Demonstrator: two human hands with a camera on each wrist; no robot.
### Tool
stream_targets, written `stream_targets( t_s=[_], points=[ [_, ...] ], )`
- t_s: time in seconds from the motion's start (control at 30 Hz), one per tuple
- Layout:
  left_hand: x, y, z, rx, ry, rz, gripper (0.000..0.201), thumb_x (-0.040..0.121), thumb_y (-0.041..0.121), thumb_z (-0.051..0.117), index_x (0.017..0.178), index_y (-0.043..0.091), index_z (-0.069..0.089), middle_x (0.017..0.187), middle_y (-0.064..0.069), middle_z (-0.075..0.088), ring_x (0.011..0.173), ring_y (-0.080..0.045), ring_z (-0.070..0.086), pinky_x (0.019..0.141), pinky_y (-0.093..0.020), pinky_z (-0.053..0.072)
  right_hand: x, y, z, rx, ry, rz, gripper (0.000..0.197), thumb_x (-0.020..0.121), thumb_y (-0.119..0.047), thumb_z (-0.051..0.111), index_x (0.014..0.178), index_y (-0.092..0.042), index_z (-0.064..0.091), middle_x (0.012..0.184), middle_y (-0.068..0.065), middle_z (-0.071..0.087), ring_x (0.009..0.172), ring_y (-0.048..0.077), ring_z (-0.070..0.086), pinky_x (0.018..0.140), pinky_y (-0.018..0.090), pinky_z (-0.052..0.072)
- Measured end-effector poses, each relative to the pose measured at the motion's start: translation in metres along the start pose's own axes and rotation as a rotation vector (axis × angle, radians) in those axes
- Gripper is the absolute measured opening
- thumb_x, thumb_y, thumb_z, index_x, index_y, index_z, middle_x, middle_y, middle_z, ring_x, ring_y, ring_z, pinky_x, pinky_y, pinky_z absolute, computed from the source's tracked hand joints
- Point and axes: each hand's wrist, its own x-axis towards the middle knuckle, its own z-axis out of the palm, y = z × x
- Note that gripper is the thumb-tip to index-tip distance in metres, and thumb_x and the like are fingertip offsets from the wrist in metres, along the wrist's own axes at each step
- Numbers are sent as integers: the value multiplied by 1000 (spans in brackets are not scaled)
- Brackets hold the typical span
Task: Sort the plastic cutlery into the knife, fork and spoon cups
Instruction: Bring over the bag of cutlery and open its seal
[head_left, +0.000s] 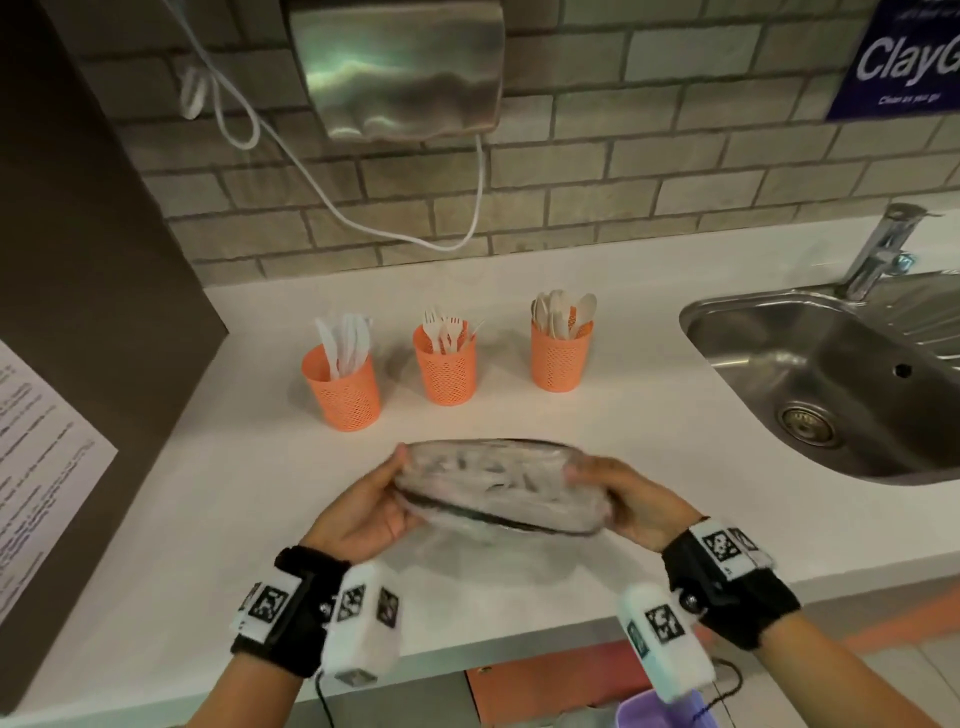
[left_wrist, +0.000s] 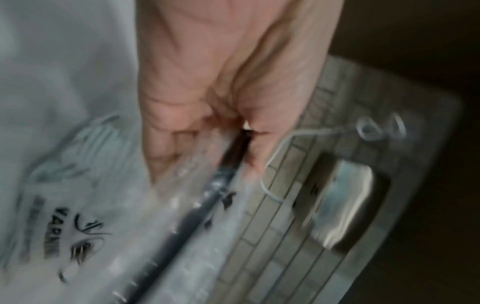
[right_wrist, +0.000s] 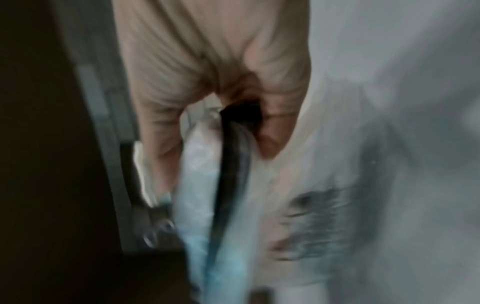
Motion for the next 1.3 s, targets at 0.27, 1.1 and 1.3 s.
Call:
stream_targets(
  t_s=[0.27,1.1,1.3],
  points=[
    [29,-4,-9,-59,79,-158,48,88,41,53,111,0,63,76,-13,73,67,-15,69,75,-22,55,12,-2,-11,147,-61,30,20,58,-27,86,71,-15,76,75,2,74,59,10,67,55,21,53],
    [-17,18,-12,1336,409,758,51,76,25,75,118,30,47,109,9,51,97,-6,51,82,-19,41,1,-14,-11,-1190,611,-519,55,70,-21,78,118,-15,51,99,2,48,90,12,45,72,21,37],
    [-13,-29,18,1923,-255,834,27,84,13,43,101,26,60,94,7,66,82,-9,63,64,-22,51,-13,23,50,-1702,18,-877,22,75,-3,57,95,-11,63,80,6,62,65,18,59,49,26,48]
  ],
)
